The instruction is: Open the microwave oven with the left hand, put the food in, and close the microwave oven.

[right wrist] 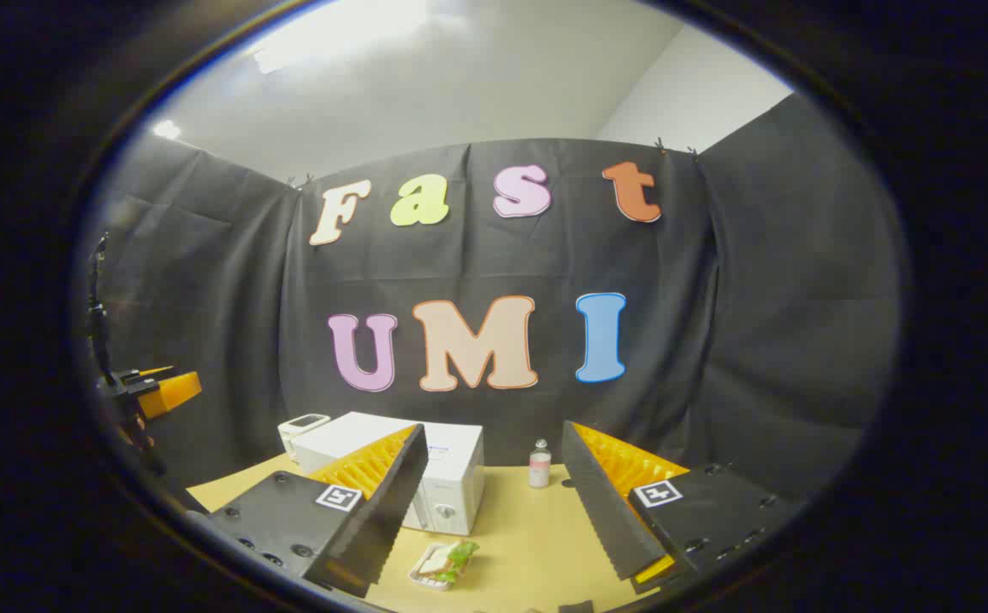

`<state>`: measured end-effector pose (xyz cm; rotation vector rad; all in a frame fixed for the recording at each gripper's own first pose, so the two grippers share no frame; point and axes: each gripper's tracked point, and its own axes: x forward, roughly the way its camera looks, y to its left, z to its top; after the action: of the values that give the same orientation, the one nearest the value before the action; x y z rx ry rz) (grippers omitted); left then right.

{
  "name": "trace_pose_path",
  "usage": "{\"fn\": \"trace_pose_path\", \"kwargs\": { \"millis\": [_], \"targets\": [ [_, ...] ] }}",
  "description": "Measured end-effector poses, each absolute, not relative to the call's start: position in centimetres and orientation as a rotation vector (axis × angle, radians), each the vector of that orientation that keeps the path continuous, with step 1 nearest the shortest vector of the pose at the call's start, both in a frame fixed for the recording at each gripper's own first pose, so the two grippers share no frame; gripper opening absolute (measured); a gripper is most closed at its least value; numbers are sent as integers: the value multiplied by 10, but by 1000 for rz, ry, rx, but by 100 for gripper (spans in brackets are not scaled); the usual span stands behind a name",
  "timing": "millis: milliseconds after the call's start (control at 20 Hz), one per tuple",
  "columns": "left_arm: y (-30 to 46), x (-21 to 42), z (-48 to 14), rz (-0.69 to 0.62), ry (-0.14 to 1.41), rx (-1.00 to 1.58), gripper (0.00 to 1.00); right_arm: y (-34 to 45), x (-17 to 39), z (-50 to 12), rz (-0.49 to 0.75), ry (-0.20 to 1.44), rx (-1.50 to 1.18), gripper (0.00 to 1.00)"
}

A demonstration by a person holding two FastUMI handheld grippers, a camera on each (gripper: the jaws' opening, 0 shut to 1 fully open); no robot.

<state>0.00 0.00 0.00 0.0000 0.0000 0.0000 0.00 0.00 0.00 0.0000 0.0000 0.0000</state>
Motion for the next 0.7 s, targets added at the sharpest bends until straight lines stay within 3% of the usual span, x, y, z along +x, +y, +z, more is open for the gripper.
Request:
{"fn": "trace_pose_path", "kwargs": {
  "millis": [400, 700],
  "targets": [
    [3, -9, -11, -27, 20, -16, 92, 1, -8, -7, 4, 8, -35, 100],
    [2, -10, -22, -53, 50, -28, 95, 10, -10, -9, 14, -2, -48, 100]
  ]
}}
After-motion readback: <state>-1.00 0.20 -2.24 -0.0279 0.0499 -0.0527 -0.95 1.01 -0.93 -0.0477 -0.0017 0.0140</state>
